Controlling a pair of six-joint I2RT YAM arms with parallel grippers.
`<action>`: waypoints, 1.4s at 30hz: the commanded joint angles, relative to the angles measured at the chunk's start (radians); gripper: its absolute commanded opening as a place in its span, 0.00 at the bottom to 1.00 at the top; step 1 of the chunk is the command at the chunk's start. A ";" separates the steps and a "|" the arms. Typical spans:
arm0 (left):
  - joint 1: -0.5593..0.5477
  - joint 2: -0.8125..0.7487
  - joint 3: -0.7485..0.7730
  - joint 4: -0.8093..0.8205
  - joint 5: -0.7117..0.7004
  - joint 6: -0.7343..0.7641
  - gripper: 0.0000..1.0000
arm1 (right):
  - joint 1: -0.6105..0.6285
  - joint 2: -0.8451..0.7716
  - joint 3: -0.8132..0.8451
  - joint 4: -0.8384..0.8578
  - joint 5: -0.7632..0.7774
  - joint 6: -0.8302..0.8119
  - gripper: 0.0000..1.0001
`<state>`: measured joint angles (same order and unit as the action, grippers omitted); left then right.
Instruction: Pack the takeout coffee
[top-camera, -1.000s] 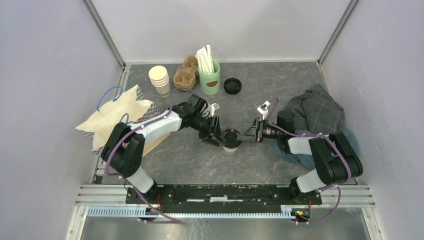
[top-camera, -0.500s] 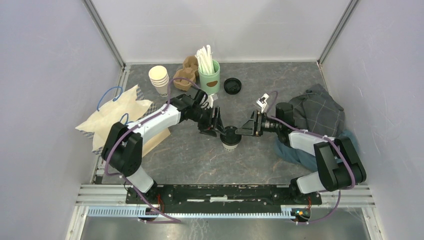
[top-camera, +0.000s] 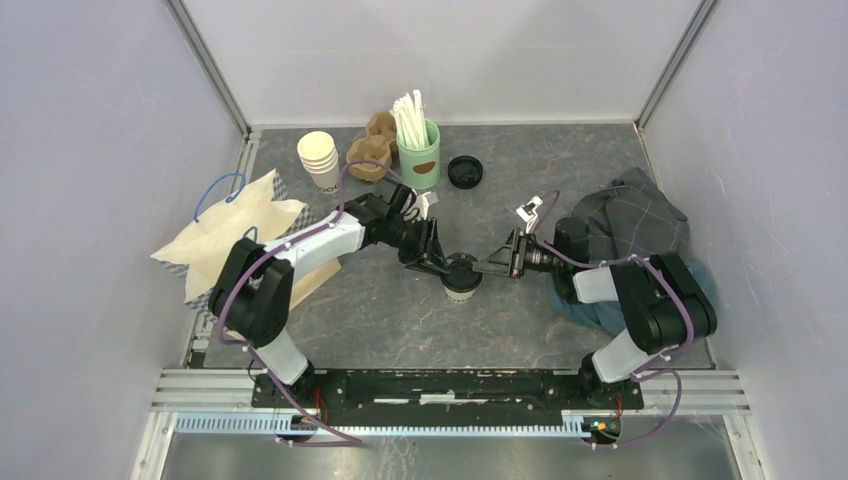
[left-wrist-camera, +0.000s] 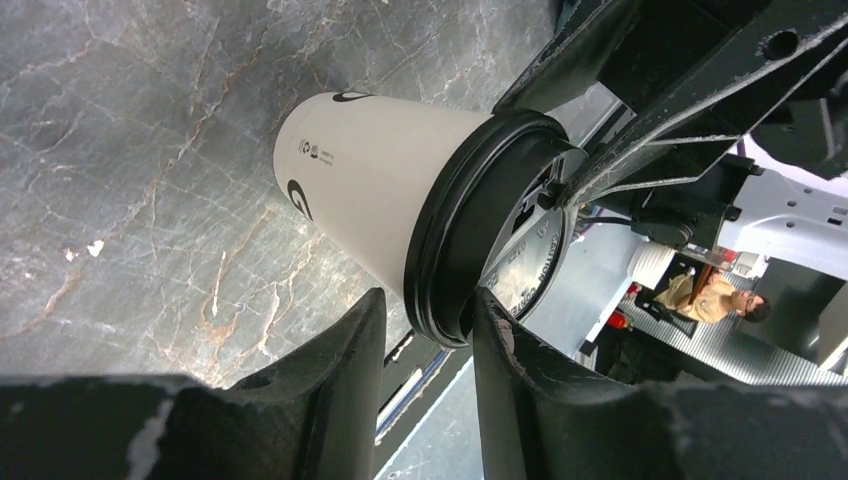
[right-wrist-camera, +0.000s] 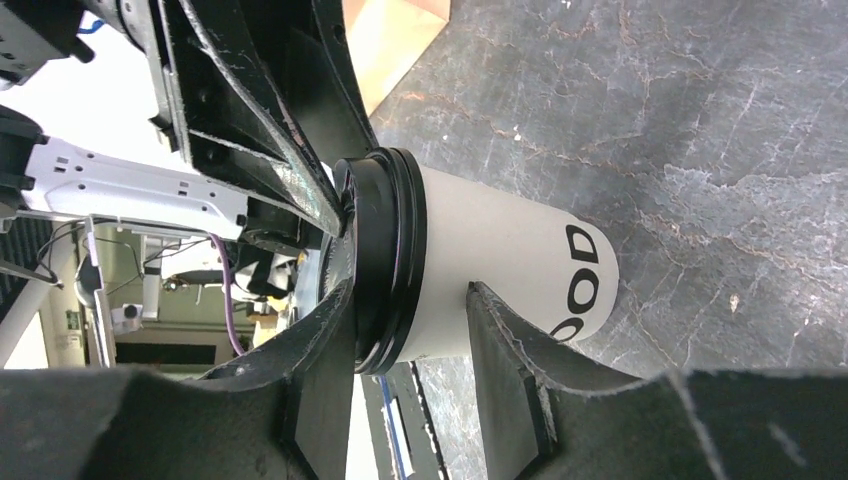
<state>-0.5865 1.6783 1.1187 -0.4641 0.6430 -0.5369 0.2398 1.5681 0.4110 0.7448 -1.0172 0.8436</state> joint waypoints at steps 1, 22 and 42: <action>0.005 0.085 -0.113 -0.072 -0.239 0.159 0.38 | 0.003 0.134 -0.132 0.129 0.042 0.001 0.44; -0.005 -0.032 0.001 -0.054 -0.022 0.023 0.62 | 0.008 -0.173 0.047 -0.353 0.056 -0.102 0.64; -0.002 0.070 0.244 -0.201 -0.169 0.171 0.80 | 0.098 -0.329 -0.061 -0.312 0.217 0.012 0.74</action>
<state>-0.5907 1.7874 1.3293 -0.6113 0.5323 -0.4385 0.3668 1.2552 0.2520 0.6205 -0.8093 0.9977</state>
